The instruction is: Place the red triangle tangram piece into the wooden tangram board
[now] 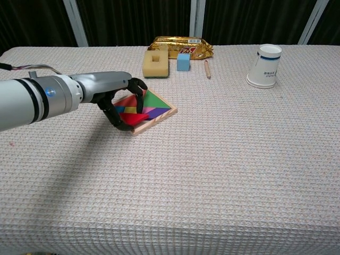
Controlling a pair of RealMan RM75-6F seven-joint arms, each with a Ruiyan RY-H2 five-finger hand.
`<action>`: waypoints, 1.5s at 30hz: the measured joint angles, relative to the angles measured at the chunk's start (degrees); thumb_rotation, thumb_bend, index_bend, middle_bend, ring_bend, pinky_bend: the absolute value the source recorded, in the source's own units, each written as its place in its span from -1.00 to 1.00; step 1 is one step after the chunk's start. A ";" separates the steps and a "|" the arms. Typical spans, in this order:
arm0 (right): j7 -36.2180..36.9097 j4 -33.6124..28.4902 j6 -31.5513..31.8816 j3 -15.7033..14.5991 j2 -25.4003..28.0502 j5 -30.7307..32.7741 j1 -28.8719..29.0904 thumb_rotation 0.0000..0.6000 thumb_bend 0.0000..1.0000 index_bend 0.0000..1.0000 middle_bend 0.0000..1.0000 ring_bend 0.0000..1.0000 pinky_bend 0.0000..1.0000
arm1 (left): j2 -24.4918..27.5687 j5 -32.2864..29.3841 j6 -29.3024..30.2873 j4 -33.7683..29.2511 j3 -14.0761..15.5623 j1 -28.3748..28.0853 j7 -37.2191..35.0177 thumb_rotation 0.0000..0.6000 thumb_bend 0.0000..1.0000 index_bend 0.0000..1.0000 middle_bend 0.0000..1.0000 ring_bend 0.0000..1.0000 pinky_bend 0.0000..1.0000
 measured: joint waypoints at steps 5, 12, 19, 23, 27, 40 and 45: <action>0.53 0.28 0.15 0.02 -0.05 -0.18 -0.04 1.00 -0.48 -1.00 -1.00 -1.00 -1.00 | -0.20 -5.05 1.74 -1.40 -0.38 -1.11 3.02 1.00 -0.48 0.03 -0.88 -1.00 -0.84; 1.32 0.70 0.30 0.06 -0.10 -0.25 -0.16 1.00 -0.48 -1.00 -1.00 -1.00 -1.00 | -0.11 -10.49 5.26 -5.09 -1.28 -2.59 6.31 1.00 -0.45 0.03 -0.88 -1.00 -0.83; 2.15 1.38 0.19 -0.06 -0.42 -0.49 -0.17 1.00 -0.48 -1.00 -1.00 -1.00 -1.00 | -0.69 -13.25 7.24 -6.45 -1.60 -3.76 8.16 1.00 -0.45 0.03 -0.88 -1.00 -0.83; 2.53 1.70 0.25 0.00 -0.40 -0.39 -0.25 1.00 -0.48 -1.00 -1.00 -1.00 -1.00 | -1.36 -14.99 7.50 -6.10 -1.57 -4.25 8.72 1.00 -0.44 0.03 -0.88 -1.00 -0.83; 2.80 2.07 -0.08 0.12 -0.42 -0.16 -0.15 1.00 -0.48 -1.00 -1.00 -1.00 -1.00 | -1.93 -16.32 7.56 -5.56 -1.59 -4.86 9.20 1.00 -0.44 0.03 -0.88 -1.00 -0.83; 2.89 2.23 -0.21 0.03 -0.47 -0.17 -0.21 1.00 -0.48 -1.00 -1.00 -1.00 -1.00 | -2.67 -16.15 8.40 -4.90 -1.44 -4.96 8.73 1.00 -0.44 0.03 -0.88 -1.00 -0.87; 2.87 2.22 -0.38 0.04 -0.45 -0.07 -0.18 1.00 -0.47 -1.00 -1.00 -1.00 -1.00 | -2.72 -15.49 8.40 -4.88 -1.37 -4.86 8.39 1.00 -0.44 -0.01 -0.88 -1.00 -0.87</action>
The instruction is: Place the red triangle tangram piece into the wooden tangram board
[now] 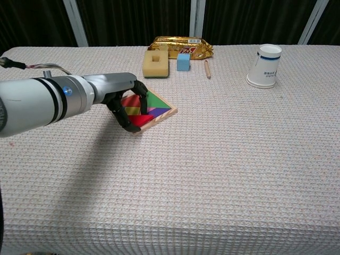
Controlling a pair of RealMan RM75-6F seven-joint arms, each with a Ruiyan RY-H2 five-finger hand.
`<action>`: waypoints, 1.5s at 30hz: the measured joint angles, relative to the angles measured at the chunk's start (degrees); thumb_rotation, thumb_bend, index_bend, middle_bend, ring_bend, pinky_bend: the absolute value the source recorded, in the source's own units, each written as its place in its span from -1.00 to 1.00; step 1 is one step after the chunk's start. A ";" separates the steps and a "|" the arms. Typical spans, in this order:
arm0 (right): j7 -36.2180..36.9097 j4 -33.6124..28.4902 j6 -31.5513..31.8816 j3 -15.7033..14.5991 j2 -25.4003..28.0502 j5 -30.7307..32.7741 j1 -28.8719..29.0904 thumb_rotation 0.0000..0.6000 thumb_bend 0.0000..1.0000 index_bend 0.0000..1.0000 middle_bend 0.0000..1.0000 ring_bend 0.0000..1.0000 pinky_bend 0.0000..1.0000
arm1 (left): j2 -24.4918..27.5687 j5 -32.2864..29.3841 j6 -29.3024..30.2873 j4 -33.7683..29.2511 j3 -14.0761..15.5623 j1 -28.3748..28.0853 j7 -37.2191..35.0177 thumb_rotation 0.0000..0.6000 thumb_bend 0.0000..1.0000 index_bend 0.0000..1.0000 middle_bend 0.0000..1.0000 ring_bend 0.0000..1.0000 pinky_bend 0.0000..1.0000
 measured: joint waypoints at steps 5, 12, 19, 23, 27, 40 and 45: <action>0.04 0.08 -0.10 -0.03 -0.01 0.05 -0.01 1.00 -0.48 -1.00 -1.00 -1.00 -1.00 | 0.04 0.08 0.15 0.06 0.26 0.10 0.10 1.00 -0.44 -0.14 -0.88 -1.00 -0.87; -0.10 -0.10 -0.27 -0.03 0.15 0.18 0.00 1.00 -0.48 -1.00 -1.00 -1.00 -1.00 | 0.11 0.22 -0.06 -0.04 0.36 0.15 -0.01 1.00 -0.44 -0.28 -0.88 -1.00 -0.87; -0.21 -0.24 -0.18 -0.01 0.22 0.06 0.01 1.00 -0.48 -1.00 -1.00 -1.00 -1.00 | 0.67 0.59 0.51 -1.32 0.22 0.28 -0.06 1.00 -0.45 -0.29 -0.88 -1.00 -0.87; -0.35 -0.39 -0.12 0.04 0.28 0.05 0.04 1.00 -0.48 -1.00 -1.00 -1.00 -1.00 | 1.28 1.50 1.39 -2.89 0.12 0.39 0.04 1.00 -0.45 -0.29 -0.88 -1.00 -0.87; -0.37 -0.45 0.01 0.07 0.28 0.03 0.01 1.00 -0.47 -1.00 -1.00 -1.00 -1.00 | 1.84 3.06 2.39 -4.25 -0.13 0.53 -0.06 1.00 -0.46 -0.38 -0.88 -1.00 -0.87; 0.22 0.24 -0.20 0.17 0.01 0.45 -0.05 1.00 -0.47 -1.00 -1.00 -1.00 -1.00 | -1.55 8.51 3.54 -1.18 0.00 1.79 -3.02 1.00 -0.57 -0.83 -0.90 -1.00 -0.87; 0.54 0.50 -0.15 0.19 0.04 0.55 -0.18 1.00 -0.47 -1.00 -1.00 -1.00 -1.00 | -2.95 8.06 3.48 1.09 -0.03 1.74 -2.27 1.00 -0.57 -0.83 -0.90 -1.00 -0.87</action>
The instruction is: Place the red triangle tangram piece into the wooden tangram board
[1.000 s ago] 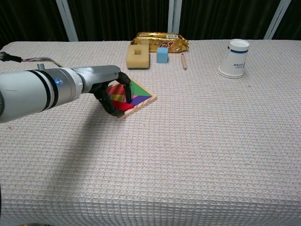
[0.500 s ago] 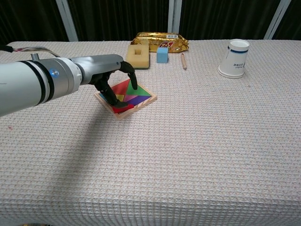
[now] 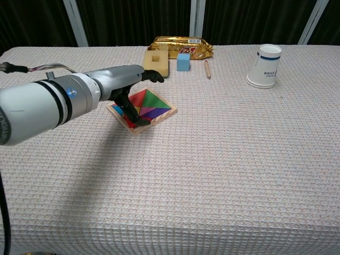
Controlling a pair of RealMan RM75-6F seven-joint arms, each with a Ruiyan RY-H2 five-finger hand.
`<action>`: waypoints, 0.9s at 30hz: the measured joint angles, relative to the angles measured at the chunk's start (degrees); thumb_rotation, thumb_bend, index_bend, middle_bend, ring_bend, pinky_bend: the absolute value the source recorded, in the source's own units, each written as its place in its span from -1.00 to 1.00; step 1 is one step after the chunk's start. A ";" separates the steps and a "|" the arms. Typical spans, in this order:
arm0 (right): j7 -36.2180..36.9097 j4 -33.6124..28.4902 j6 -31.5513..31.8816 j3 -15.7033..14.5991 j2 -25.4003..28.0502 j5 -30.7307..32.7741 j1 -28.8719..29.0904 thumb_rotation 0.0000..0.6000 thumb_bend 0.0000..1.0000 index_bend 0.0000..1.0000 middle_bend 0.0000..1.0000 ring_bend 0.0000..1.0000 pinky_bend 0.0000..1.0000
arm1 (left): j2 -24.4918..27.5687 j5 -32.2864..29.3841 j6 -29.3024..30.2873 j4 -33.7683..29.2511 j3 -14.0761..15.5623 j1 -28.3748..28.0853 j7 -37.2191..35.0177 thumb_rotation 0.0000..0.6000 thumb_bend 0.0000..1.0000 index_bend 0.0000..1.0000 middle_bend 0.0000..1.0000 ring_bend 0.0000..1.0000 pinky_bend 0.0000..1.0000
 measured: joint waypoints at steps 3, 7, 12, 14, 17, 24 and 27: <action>0.21 0.22 -0.11 0.07 0.01 0.26 -0.05 1.00 -0.47 -1.00 -1.00 -1.00 -1.00 | -0.42 -0.77 -0.30 0.42 -0.02 -0.13 0.95 1.00 -0.57 -0.83 -0.90 -1.00 -0.87; 0.25 0.25 -0.15 0.04 -0.01 0.46 -0.20 1.00 -0.47 -1.00 -1.00 -1.00 -1.00 | -1.15 -0.95 -0.71 1.55 -0.19 -0.15 1.08 1.00 -0.57 -0.82 -0.90 -1.00 -0.87; 0.49 0.57 -0.30 0.10 -0.02 0.84 -0.32 1.00 -0.47 -1.00 -1.00 -1.00 -1.00 | -1.56 -0.53 -1.06 2.52 -0.47 0.32 0.32 1.00 -0.57 -0.82 -0.90 -1.00 -0.87; 0.59 0.68 -0.43 0.08 -0.09 0.89 -0.33 1.00 -0.47 -1.00 -1.00 -1.00 -1.00 | -1.68 -0.33 -1.18 2.72 -0.64 0.44 0.09 1.00 -0.57 -0.82 -0.90 -1.00 -0.87; 0.58 0.49 -0.42 -0.10 -0.12 0.58 -0.36 1.00 -0.47 -1.00 -1.00 -1.00 -1.00 | -1.95 0.05 -1.34 3.15 -0.83 0.51 -0.07 1.00 -0.57 -0.82 -0.90 -1.00 -0.87; 0.33 0.15 -0.17 0.03 -0.01 0.66 -0.46 1.00 -0.47 -1.00 -1.00 -1.00 -1.00 | -2.59 0.67 -2.04 4.54 -1.60 0.67 -1.02 1.00 -0.57 -0.81 -0.90 -1.00 -0.87; 0.30 0.21 -0.41 0.03 -0.07 0.77 -0.41 1.00 -0.47 -1.00 -1.00 -1.00 -1.00 | -2.62 0.91 -2.13 4.85 -1.82 0.74 -1.02 1.00 -0.57 -0.80 -0.90 -1.00 -0.87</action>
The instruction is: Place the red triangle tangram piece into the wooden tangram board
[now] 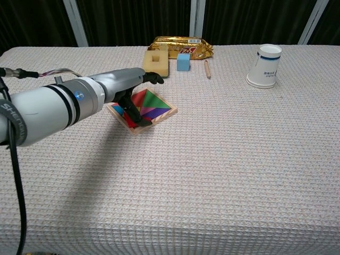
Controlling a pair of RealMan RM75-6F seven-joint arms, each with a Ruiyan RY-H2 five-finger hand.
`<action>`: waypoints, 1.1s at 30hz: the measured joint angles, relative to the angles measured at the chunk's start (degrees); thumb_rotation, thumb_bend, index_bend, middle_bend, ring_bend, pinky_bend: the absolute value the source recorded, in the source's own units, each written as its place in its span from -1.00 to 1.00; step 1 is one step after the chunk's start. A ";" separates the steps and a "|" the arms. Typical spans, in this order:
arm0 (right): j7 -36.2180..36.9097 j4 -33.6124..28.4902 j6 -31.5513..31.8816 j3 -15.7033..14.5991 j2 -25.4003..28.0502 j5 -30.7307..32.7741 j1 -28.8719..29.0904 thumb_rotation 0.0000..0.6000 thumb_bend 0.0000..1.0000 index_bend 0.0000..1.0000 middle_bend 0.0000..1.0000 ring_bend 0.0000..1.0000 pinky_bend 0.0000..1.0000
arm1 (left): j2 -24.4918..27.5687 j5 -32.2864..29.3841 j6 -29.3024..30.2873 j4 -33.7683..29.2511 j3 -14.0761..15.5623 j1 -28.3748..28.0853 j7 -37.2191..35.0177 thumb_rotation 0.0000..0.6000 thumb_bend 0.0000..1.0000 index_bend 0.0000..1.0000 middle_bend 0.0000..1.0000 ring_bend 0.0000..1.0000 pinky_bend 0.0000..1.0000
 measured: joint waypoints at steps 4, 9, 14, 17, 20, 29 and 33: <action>-0.02 0.17 -0.16 -0.05 -0.15 -0.05 0.07 1.00 -0.47 -1.00 -1.00 -1.00 -1.00 | -0.03 -0.04 -0.22 0.36 -0.24 0.02 0.07 1.00 -0.57 -0.80 -0.90 -1.00 -0.87; 0.05 0.20 -0.04 0.08 -0.09 0.03 0.04 1.00 -0.47 -1.00 -1.00 -1.00 -1.00 | -0.45 -0.26 -0.76 1.07 -0.29 0.03 0.12 1.00 -0.57 -0.80 -0.90 -1.00 -0.87; 0.33 0.51 -0.37 0.14 -0.19 0.28 0.10 1.00 -0.47 -1.00 -1.00 -1.00 -1.00 | -1.22 0.07 -0.93 2.07 -0.25 -0.11 0.27 1.00 -0.57 -0.80 -0.90 -1.00 -0.87; 0.53 0.83 -0.46 0.14 -0.34 0.32 0.12 1.00 -0.47 -1.00 -1.00 -1.00 -1.00 | -1.82 0.12 -0.95 3.08 -0.56 -0.17 0.12 1.00 -0.57 -0.79 -0.90 -1.00 -0.87; 0.72 1.08 -0.63 0.13 -0.38 0.40 0.12 1.00 -0.47 -1.00 -1.00 -1.00 -1.00 | -2.24 0.07 -1.05 4.08 -0.95 -0.20 -0.06 1.00 -0.56 -0.78 -0.90 -1.00 -0.87; 0.91 1.29 -0.80 0.19 -0.37 0.49 0.15 1.00 -0.47 -1.00 -1.00 -1.00 -1.00 | -2.78 -0.45 -1.61 4.80 -1.93 -0.23 -0.29 1.00 -0.56 -0.78 -0.90 -1.00 -0.87; 1.05 1.45 -0.84 0.20 -0.40 0.61 0.10 1.00 -0.47 -1.00 -1.00 -1.00 -1.00 | -2.86 -0.72 -1.68 4.97 -2.20 -0.33 -0.06 1.00 -0.56 -0.78 -0.90 -1.00 -0.87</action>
